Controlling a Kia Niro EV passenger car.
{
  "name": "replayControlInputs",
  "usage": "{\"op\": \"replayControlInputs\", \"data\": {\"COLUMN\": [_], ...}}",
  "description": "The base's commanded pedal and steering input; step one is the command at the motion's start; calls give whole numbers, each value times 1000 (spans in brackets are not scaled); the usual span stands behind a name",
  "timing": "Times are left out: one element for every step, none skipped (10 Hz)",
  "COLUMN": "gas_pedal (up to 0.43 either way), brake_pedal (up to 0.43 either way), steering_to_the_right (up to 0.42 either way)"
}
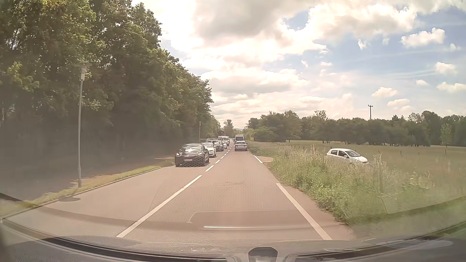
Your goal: Follow the waypoints while adhering to traffic rules and regulations
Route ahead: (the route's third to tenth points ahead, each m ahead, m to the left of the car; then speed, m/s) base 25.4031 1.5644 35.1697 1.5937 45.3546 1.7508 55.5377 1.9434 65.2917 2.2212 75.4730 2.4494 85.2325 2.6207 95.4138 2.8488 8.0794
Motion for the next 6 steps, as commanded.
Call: {"op": "replayControlInputs", "data": {"gas_pedal": [87,87,98,98,98,98], "brake_pedal": [0,0,0,0,0,0], "steering_to_the_right": [-3,-3,-3,-3,-3,-1]}}
